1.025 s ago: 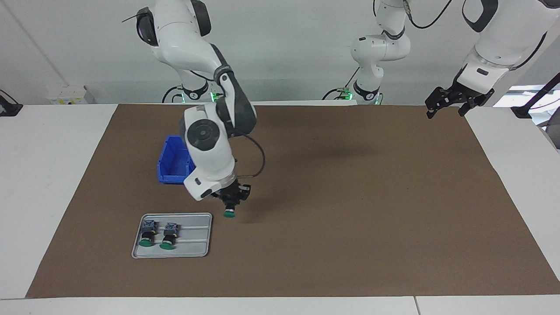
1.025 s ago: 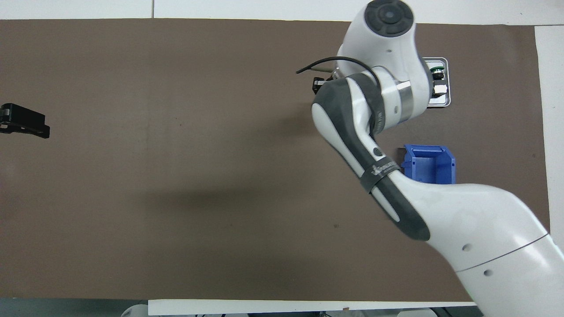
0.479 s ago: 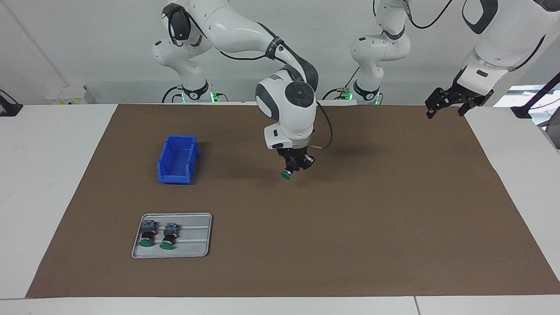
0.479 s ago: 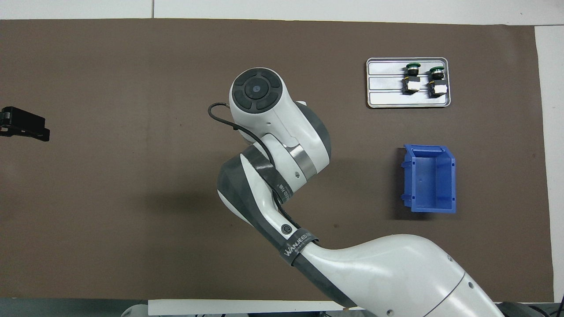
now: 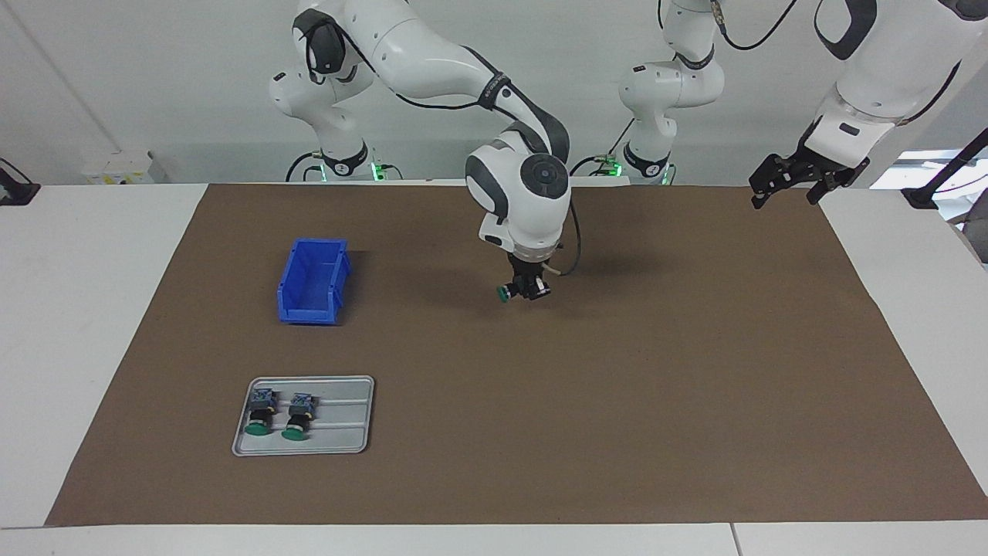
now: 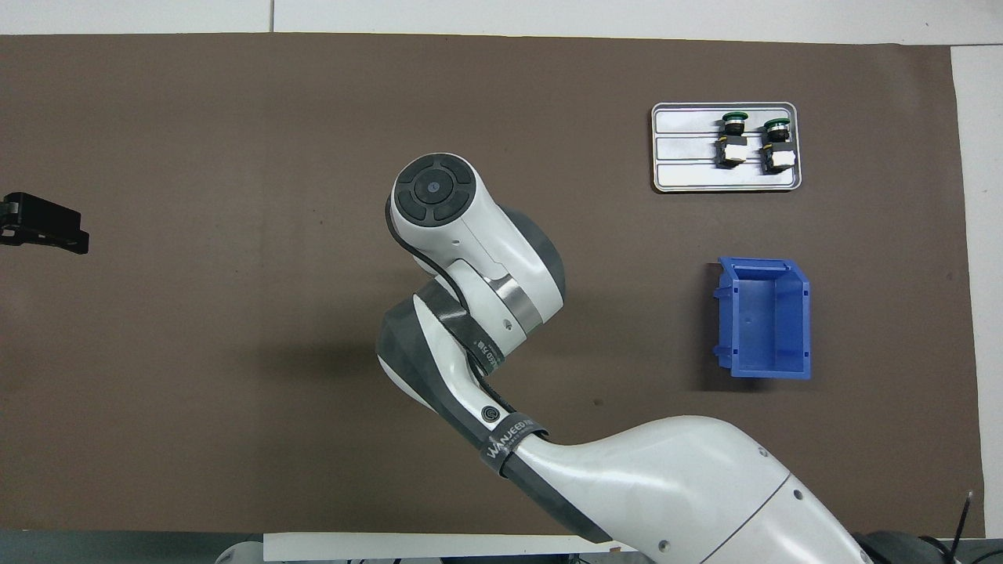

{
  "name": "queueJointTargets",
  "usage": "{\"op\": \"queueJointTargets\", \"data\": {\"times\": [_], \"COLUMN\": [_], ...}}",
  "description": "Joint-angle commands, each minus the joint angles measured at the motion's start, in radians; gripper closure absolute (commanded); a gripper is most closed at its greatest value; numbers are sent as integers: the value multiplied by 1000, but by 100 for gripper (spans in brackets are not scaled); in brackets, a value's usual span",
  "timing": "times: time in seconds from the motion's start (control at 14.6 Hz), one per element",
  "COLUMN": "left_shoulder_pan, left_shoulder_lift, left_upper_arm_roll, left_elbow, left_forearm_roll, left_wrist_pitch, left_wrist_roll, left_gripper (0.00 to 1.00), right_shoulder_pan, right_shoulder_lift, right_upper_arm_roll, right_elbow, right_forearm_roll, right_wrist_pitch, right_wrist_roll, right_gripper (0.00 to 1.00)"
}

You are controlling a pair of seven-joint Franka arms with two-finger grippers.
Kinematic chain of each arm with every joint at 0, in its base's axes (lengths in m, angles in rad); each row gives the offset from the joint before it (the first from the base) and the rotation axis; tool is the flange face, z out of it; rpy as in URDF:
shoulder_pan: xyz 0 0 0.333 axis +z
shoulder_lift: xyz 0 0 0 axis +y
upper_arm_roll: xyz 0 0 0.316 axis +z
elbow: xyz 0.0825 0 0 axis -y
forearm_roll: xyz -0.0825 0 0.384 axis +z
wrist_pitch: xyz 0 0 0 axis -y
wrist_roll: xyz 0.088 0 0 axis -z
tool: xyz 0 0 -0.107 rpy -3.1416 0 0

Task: Place and press button with both arms
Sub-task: 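Carry the button to the table center and set it down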

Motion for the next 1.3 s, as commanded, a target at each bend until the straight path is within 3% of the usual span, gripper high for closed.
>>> {"op": "queueJointTargets", "data": {"times": [0.0, 0.34, 0.41, 0.55, 0.68, 0.82, 1.03, 1.16, 1.23], "left_shoulder_pan": [1, 1, 1, 1, -1, -1, -1, -1, -1], "left_shoulder_lift": [-32, -32, -32, -32, -32, -32, -32, -33, -35], "left_upper_arm_roll": [3, 3, 3, 3, 3, 2, 3, 3, 3], "left_elbow": [-38, -39, -39, -39, -39, -39, -39, -41, -45], "left_forearm_roll": [11, 11, 11, 11, 11, 11, 11, 11, 11], "left_wrist_pitch": [19, 17, 17, 17, 17, 17, 17, 17, 15], "left_wrist_roll": [-4, -4, -4, -4, -4, -4, -4, -4, -7], "left_gripper": [0, 0, 0, 0, 0, 0, 0, 0, 0], "right_shoulder_pan": [-1, 18, 16, 19, -8, -25, -91, -119, -161], "right_shoulder_lift": [-9, -41, -35, -18, -17, -7, -79, -139, -176], "right_upper_arm_roll": [4, 4, 4, 4, 4, 5, 7, 1, 1], "right_elbow": [-64, -213, -209, -209, -142, -25, 32, 19, -7], "right_forearm_roll": [11, 12, 12, 12, 11, 11, 32, 71, 71], "right_wrist_pitch": [61, 260, 255, 259, 186, 77, -34, -43, -64], "right_wrist_roll": [90, 133, 137, 143, 132, 22, -141, -225, -362], "right_gripper": [93, 91, 90, 71, 40, 1, 0, 0, 0]}}
